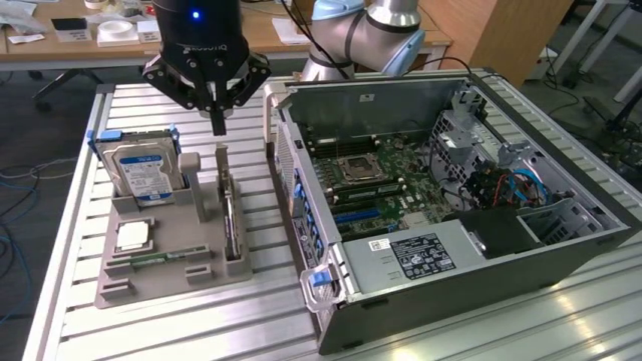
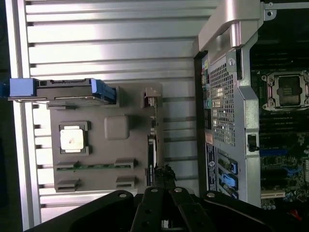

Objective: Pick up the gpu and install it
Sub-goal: 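Reach for the gpu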

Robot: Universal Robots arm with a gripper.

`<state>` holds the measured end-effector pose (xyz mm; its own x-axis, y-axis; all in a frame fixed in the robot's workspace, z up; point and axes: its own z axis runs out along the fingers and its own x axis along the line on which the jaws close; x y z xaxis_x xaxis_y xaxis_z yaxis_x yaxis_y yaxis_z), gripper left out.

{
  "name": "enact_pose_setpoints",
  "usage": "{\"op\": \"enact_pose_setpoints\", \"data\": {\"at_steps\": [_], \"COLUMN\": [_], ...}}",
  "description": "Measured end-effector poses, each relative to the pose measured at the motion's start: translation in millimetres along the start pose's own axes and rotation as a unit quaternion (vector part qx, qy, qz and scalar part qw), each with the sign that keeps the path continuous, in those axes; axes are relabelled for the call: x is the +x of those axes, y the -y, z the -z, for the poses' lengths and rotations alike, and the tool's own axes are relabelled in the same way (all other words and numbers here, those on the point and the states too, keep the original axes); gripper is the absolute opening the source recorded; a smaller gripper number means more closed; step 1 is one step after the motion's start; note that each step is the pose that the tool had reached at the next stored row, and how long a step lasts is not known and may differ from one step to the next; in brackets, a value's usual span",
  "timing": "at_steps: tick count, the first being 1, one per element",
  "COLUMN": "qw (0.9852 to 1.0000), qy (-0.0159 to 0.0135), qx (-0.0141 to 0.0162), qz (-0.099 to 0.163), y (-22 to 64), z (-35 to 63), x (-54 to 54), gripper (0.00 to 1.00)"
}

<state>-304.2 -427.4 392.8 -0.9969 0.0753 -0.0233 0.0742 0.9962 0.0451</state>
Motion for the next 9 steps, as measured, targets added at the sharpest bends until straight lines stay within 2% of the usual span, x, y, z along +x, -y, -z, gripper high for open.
{"op": "enact_pose_setpoints", "data": {"at_steps": [9], "qw": [1.0000], "qy": [0.0000], "qx": [0.0000], "qz": [0.000], "y": [3.0], "z": [0.2], "x": [1.0], "gripper": [0.11]}}
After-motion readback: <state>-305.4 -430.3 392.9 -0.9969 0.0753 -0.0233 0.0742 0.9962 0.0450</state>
